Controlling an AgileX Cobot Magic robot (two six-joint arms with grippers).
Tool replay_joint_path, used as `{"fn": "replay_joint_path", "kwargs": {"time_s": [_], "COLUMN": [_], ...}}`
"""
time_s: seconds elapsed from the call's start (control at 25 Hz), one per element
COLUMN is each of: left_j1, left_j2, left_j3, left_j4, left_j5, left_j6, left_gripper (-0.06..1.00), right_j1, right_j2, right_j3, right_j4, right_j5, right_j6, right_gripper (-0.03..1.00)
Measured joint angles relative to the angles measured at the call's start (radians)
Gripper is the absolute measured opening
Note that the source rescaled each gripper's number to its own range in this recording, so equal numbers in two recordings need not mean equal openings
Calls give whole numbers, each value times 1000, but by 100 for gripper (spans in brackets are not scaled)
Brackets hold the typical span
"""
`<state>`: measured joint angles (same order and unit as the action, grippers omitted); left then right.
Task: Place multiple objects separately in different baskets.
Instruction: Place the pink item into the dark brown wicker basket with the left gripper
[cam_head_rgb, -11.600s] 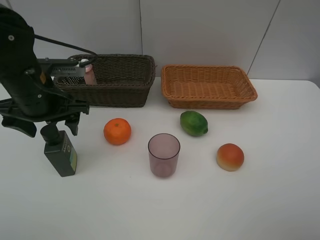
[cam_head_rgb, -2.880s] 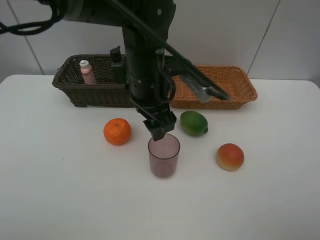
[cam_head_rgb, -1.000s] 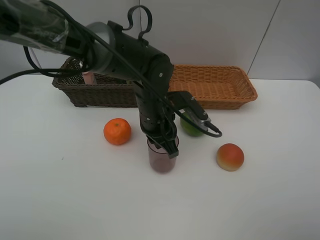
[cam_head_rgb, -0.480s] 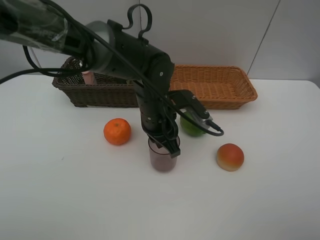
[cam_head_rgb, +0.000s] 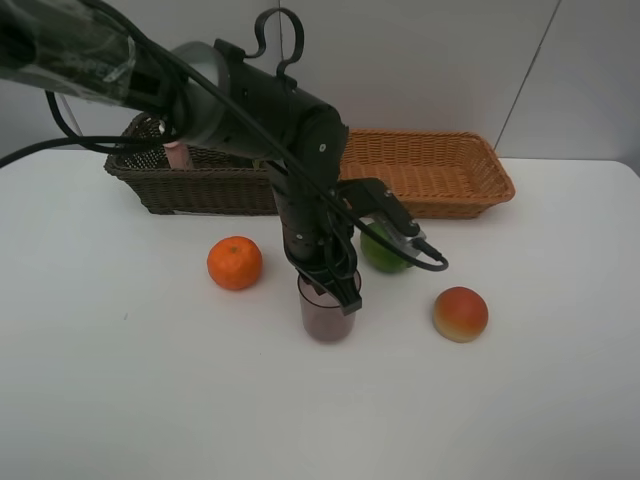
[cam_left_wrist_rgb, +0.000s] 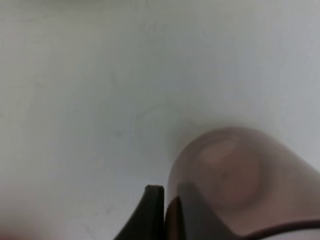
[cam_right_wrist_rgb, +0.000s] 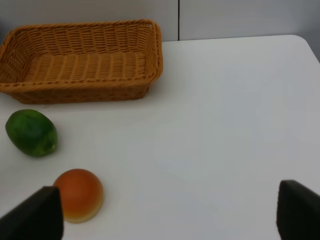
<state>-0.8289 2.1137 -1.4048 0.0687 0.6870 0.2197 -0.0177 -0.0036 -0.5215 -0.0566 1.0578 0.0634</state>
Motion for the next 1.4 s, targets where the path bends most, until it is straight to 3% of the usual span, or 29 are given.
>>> {"fn": "replay_joint_path", "kwargs": {"time_s": [0.6, 0.84, 1.08, 1.4], "left_j1": [0, 2, 26, 98], "left_j2": [-71, -95, -98, -99], "left_j3": [1, -39, -178, -339], "left_j4": [6, 9, 12, 15], "left_j5": [31, 110, 241, 316], "left_j6": [-39, -157, -296, -473], "left_gripper": [0, 0, 0, 0], "right_j1": [0, 0, 0, 0], "right_j2": [0, 0, 0, 0], "right_j3": [0, 0, 0, 0], "right_j4": [0, 0, 0, 0], "right_j5": [0, 0, 0, 0], "right_j6": [0, 0, 0, 0], "right_gripper": [79, 79, 79, 79]}}
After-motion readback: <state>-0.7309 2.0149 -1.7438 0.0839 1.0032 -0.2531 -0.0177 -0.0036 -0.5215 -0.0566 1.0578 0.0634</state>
